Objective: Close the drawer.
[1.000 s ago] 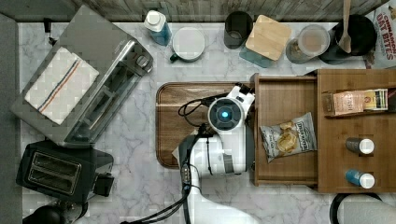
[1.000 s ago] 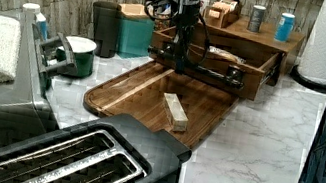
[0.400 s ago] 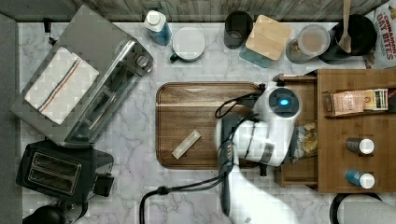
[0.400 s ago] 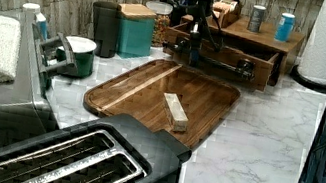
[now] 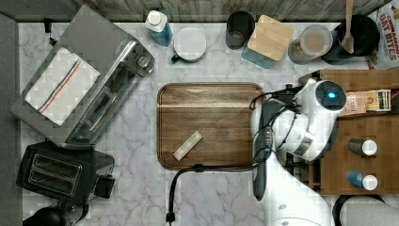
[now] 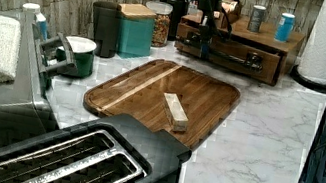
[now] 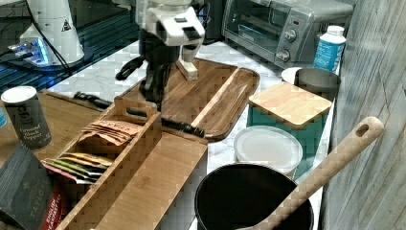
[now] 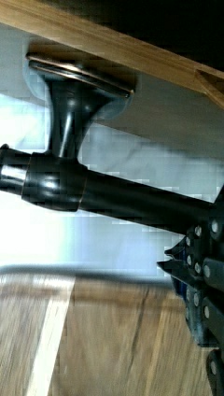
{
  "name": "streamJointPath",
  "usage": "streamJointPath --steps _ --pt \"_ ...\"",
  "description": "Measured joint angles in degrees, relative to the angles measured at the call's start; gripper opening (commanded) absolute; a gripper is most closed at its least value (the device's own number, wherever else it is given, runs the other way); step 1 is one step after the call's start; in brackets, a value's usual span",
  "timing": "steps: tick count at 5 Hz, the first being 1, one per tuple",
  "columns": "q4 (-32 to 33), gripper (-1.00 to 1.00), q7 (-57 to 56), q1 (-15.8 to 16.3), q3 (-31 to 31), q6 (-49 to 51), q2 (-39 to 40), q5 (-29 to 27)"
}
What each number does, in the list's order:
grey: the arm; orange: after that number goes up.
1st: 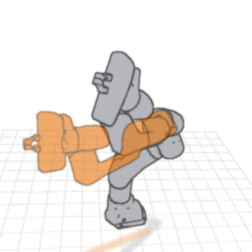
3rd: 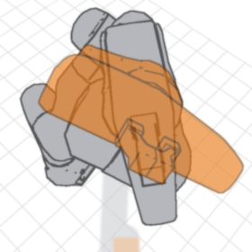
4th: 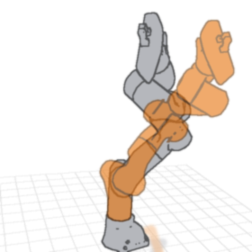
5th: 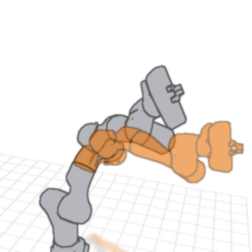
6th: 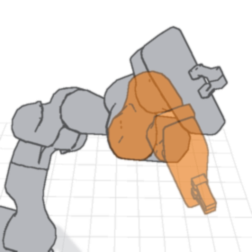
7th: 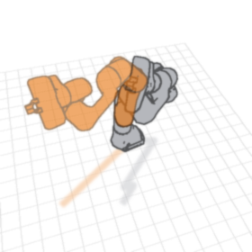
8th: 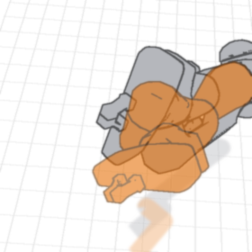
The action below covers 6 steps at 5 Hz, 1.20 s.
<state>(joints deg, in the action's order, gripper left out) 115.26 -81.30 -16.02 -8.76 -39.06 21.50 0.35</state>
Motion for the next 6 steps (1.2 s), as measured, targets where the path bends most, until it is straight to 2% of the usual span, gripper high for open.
streamJointPath --steps 1,3,6 --pt "0.0 -1.0 -0.28 -0.66 -1.48 -3.02 0.53 1.65" --pt "8.28 -1.0 3.69 3.9 -4.18 -13.07 -3.54 10.42" --pt "9.29 -1.0 3.69 3.77 -4.25 -14.88 -3.96 10.56"
